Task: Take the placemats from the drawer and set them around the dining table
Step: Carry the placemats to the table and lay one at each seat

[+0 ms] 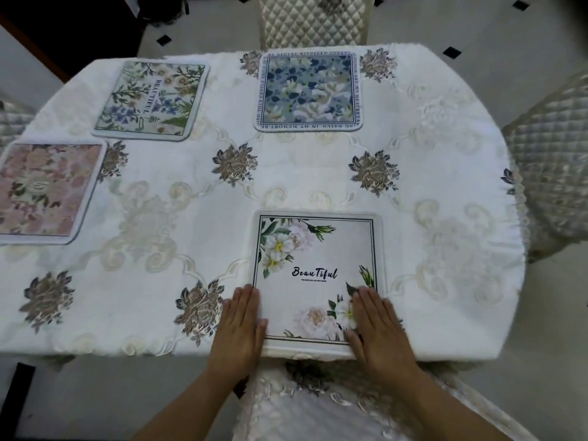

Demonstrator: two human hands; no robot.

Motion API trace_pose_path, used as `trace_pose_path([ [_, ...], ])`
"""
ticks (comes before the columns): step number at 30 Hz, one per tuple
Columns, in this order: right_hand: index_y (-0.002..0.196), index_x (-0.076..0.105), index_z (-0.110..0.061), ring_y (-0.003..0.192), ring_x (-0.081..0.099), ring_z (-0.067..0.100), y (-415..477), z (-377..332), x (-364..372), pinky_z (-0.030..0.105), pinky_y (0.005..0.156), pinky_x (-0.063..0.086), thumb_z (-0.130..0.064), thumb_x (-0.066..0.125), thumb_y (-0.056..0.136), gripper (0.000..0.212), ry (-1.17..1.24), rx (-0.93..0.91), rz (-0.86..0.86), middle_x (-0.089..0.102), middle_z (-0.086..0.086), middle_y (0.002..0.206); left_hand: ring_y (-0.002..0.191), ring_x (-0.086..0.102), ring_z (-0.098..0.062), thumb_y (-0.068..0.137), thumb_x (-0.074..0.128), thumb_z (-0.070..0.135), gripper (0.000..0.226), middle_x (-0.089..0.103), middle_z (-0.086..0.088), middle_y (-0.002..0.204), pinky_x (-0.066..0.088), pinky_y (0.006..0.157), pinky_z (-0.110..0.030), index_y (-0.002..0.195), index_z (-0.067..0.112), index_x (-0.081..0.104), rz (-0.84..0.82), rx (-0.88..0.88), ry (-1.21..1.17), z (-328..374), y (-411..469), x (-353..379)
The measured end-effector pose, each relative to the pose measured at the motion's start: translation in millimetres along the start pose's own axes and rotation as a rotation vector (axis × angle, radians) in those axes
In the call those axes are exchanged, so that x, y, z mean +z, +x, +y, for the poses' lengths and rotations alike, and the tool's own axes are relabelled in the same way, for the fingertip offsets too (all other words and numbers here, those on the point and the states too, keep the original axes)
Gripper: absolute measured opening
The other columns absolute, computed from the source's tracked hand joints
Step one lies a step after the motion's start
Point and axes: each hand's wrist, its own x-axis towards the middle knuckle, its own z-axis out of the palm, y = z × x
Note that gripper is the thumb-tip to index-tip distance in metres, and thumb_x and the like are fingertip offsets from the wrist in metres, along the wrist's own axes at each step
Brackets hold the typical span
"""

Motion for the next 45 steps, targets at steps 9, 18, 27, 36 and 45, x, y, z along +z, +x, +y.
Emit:
trace_pose_path([
  [9,0.153,0.020,-0.004,0.151,0.010,0.028,163,-45,-23,0.045,0.123,0.009,-0.033,0.023,0.092,0.068,0.046,-0.089,-0.055,0.019,0.014,0.161,0.147,0.022,-0.038,0.100,0.035,0.015,0.048,0.031,-0.023,0.156,0.015,0.122,-0.050,0.146,0.002,0.036,0.075,-0.089,-0.156,96,147,7],
  [18,0.152,0.026,-0.004,0.149,0.016,0.029,171,30,-41,0.042,0.121,0.009,-0.036,0.034,0.101,0.060,0.040,0.069,0.113,0.025,0.016,0.159,0.146,0.028,-0.033,0.099,0.043,0.026,0.053,0.039,-0.019,0.153,0.020,0.121,-0.045,0.146,0.002,0.040,0.082,0.134,-0.013,31,180,-16],
  [27,0.155,0.012,-0.007,0.151,0.006,0.026,80,5,-33,0.047,0.122,0.008,-0.043,0.021,0.099,0.067,0.049,0.318,0.078,0.009,0.011,0.163,0.151,0.010,-0.035,0.101,0.034,0.034,0.064,0.017,-0.022,0.161,0.011,0.123,-0.047,0.152,-0.003,0.022,-0.005,0.178,0.021,8,94,-26],
  [36,0.153,0.020,-0.005,0.148,0.019,0.032,-2,-69,-53,0.043,0.118,0.023,-0.038,0.027,0.095,0.067,-0.006,0.511,-0.217,0.016,0.013,0.162,0.135,0.046,-0.035,0.086,0.048,0.045,0.066,0.049,-0.018,0.146,0.038,0.114,-0.043,0.138,0.005,0.052,-0.177,0.279,0.207,-7,1,-54],
  [45,0.102,0.050,-0.017,0.103,0.059,0.026,73,-184,-136,0.029,0.068,0.033,-0.031,0.046,0.094,0.016,0.030,0.164,-0.093,0.049,0.006,0.100,0.101,0.060,-0.028,0.095,0.047,0.043,0.036,0.062,-0.008,0.108,0.044,0.082,-0.036,0.113,0.014,0.057,-0.045,-0.159,0.228,-70,4,-210],
])
